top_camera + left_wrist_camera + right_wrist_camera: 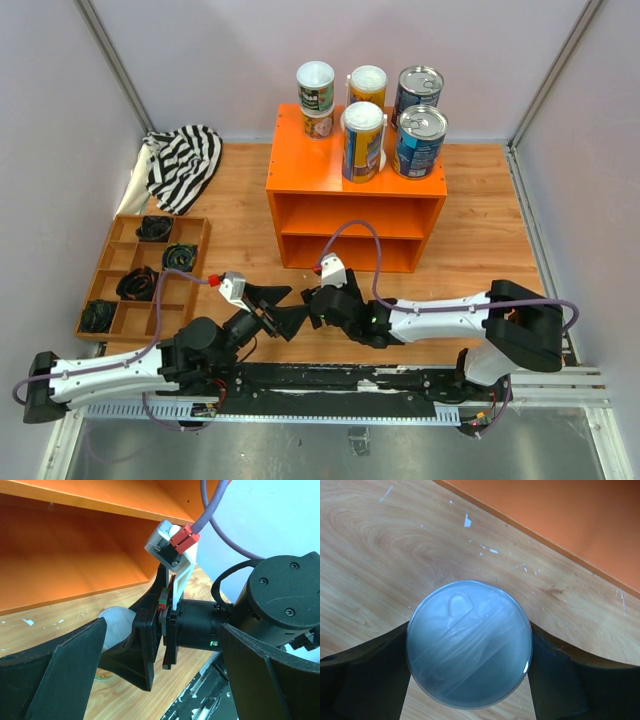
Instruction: Place and organize the canned foods onto the counter
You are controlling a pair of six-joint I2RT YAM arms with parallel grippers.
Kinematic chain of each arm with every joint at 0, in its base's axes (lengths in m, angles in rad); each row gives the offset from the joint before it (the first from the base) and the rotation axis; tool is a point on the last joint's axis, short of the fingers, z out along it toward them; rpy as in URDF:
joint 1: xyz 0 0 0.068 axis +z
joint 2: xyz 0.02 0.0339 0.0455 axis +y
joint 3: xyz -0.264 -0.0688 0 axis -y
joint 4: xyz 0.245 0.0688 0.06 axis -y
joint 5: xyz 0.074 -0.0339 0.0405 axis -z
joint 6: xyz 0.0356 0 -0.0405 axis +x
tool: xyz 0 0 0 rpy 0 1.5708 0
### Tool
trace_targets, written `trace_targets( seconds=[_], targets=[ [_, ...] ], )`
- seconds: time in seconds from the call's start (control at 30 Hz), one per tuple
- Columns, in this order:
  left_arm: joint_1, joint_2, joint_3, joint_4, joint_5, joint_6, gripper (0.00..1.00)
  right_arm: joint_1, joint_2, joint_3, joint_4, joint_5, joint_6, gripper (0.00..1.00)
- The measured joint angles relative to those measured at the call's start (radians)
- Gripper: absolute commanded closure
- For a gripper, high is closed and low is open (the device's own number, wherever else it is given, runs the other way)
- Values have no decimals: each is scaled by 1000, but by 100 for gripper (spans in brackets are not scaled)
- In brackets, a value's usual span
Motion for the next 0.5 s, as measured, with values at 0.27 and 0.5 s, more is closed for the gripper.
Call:
trace_targets(
  seconds=[0.27, 0.5],
  targets=[
    [-8, 26, -18, 22, -55, -3, 1, -1, 10, -46, 92, -42, -50, 2],
    [-11, 7, -46, 59, -110, 0, 1, 15, -151, -90, 74, -32, -99, 2]
  ],
)
